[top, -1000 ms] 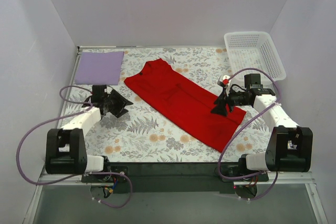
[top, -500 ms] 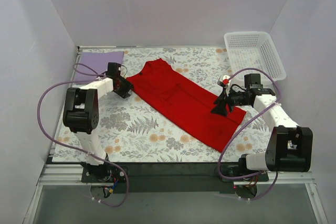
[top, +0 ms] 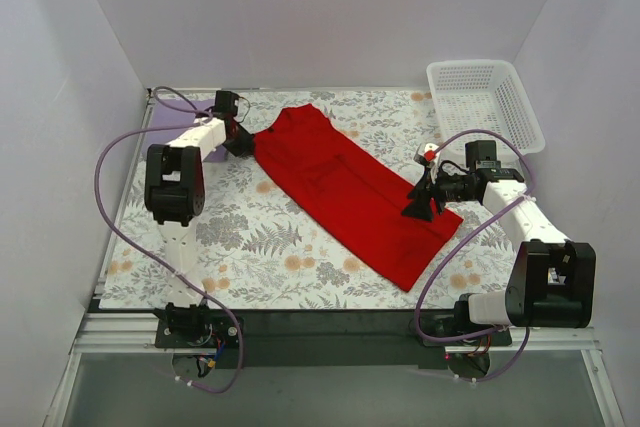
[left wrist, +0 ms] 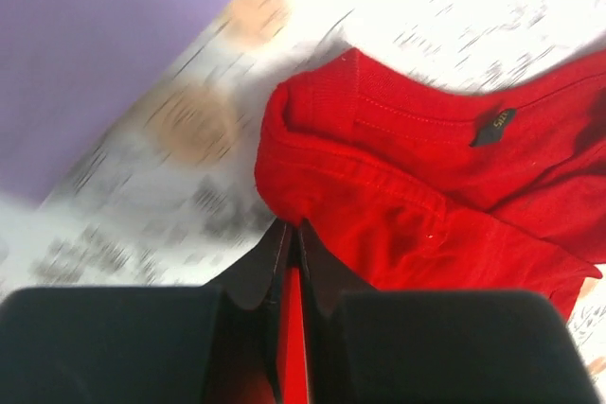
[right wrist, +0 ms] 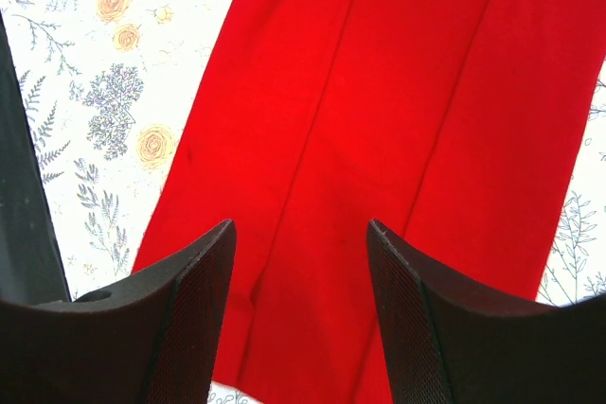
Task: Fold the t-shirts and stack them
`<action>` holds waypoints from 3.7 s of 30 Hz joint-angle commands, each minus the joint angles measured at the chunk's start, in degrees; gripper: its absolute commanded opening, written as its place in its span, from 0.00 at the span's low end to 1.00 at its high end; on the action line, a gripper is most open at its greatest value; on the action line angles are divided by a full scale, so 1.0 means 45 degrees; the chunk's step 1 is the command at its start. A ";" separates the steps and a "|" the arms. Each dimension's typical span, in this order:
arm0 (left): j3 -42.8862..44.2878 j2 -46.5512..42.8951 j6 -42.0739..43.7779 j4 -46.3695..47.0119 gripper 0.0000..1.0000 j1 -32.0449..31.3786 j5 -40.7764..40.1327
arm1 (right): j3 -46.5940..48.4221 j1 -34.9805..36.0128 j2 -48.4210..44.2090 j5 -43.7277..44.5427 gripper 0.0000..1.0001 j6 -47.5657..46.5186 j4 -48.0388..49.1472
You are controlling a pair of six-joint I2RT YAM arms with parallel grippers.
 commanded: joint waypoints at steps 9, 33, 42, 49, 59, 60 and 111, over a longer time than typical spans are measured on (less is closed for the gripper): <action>0.8909 0.4920 0.2385 -0.2431 0.12 0.0068 0.1895 | 0.0218 0.0241 -0.0039 0.0016 0.63 -0.0061 0.0036; -1.1492 -1.7316 0.3896 0.0561 0.63 0.1143 0.4789 | -0.0621 1.1958 -0.0060 0.9564 0.65 0.3215 0.1636; -1.1788 -1.8923 0.3306 -0.1162 0.63 0.1143 0.5142 | -0.0661 1.2996 0.1289 0.9997 0.62 0.4449 0.1872; -1.1886 -1.9176 0.3247 -0.1357 0.63 0.1143 0.5201 | -0.0544 1.3133 0.2323 1.0641 0.47 0.4567 0.2048; -1.1866 -1.9353 0.3423 -0.1377 0.63 0.1143 0.5688 | 0.0235 1.3855 0.2851 0.9025 0.01 0.4431 0.1229; -1.1886 -1.9333 0.3462 -0.1319 0.63 0.1143 0.5786 | 0.0527 1.4127 0.2987 0.8653 0.01 0.4411 0.1034; -0.9795 -1.2810 0.7485 0.2040 0.76 -1.6358 -0.3336 | -0.1419 0.2352 -0.6443 0.2692 0.98 -0.1585 0.0133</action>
